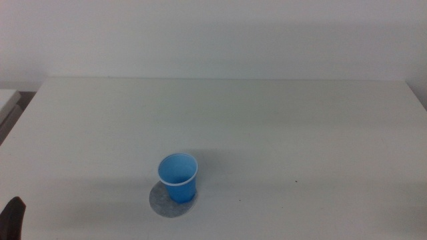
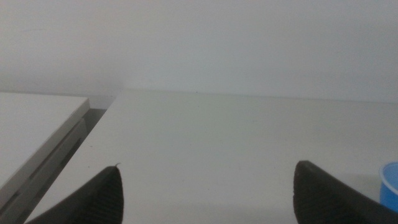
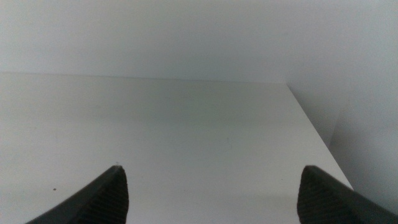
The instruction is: Place an empty cup on a cup mat.
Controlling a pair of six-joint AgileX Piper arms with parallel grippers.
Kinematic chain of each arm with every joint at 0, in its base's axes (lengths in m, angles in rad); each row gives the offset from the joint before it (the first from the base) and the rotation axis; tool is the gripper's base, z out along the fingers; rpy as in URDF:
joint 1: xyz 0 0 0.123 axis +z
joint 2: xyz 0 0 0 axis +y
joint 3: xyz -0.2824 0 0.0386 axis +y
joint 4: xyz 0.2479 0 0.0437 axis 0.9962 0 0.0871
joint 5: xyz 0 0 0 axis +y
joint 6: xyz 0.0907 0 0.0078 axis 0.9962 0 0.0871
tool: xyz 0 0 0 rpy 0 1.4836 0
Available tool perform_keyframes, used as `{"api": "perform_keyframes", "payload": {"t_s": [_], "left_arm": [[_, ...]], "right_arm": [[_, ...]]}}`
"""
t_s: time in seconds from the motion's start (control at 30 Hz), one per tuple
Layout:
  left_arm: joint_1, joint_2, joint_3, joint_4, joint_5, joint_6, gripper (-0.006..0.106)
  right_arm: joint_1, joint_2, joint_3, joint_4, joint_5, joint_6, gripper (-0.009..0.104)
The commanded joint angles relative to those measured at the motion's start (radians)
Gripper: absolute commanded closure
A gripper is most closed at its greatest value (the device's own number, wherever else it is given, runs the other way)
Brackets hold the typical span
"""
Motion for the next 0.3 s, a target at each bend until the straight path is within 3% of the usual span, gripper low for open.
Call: {"api": "perform_keyframes", "payload": {"t_s": [0.0,0.27], "left_arm": [[0.001,-0.004,0.001,0.005,-0.018,-0.01,0.007],[0.0,-0.004,0.001,0.019,-0.018,-0.01,0.007]], "right_arm": [[0.002,-0.005,0.003,-0.007,-0.007,-0.004,0.002],[0.002,-0.005,0.003,-0.007,-0.007,-0.004,0.002]]}}
